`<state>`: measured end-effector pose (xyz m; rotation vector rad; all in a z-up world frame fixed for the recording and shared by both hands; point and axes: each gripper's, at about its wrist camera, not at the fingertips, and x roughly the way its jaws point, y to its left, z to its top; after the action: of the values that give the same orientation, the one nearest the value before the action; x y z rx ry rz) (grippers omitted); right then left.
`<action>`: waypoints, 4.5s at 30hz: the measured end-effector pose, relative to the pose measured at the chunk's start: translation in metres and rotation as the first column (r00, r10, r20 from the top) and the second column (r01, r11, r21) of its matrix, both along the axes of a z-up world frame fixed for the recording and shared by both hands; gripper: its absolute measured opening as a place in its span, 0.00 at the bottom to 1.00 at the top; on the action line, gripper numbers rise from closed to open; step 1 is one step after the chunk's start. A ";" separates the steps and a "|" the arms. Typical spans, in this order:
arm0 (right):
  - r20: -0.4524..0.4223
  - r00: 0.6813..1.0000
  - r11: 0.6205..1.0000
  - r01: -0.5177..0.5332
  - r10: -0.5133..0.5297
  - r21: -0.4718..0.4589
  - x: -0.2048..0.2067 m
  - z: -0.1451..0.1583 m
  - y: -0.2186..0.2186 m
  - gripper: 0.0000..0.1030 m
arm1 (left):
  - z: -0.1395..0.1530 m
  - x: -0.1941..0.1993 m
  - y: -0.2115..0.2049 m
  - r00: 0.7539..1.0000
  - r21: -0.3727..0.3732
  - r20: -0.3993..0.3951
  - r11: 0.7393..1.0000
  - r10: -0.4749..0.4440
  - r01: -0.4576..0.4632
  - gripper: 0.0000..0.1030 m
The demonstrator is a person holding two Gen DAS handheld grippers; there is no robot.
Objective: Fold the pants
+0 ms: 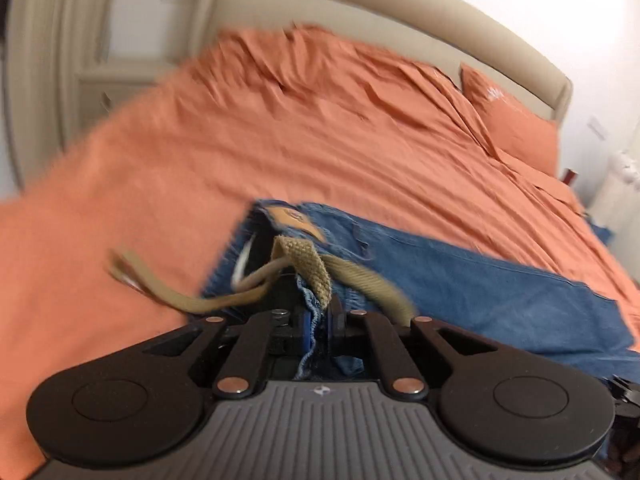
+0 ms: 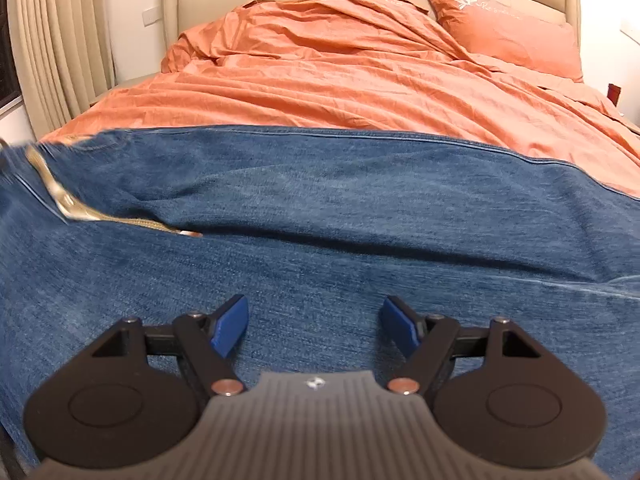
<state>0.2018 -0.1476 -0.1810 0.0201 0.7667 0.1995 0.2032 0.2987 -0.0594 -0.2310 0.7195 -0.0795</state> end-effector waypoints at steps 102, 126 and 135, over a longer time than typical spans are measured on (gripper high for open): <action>-0.086 0.981 0.799 0.088 -0.173 -0.594 0.216 0.032 -0.313 0.00 | -0.039 0.187 -0.105 0.961 0.533 -0.252 0.845 0.114 0.039 0.11; -0.156 0.948 0.863 0.173 -0.277 -0.475 0.199 0.027 -0.286 0.59 | -0.023 0.182 -0.120 0.952 0.600 -0.304 0.774 -0.014 0.203 0.98; -0.191 0.969 0.971 0.113 -0.155 -0.211 0.109 0.043 -0.198 0.60 | 0.024 0.120 -0.078 0.979 0.379 -0.188 0.926 0.078 -0.001 0.93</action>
<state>0.3107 -0.3457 -0.1377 -0.0974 0.9863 -0.0102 0.3234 0.2205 -0.0357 0.1185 0.9153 0.1240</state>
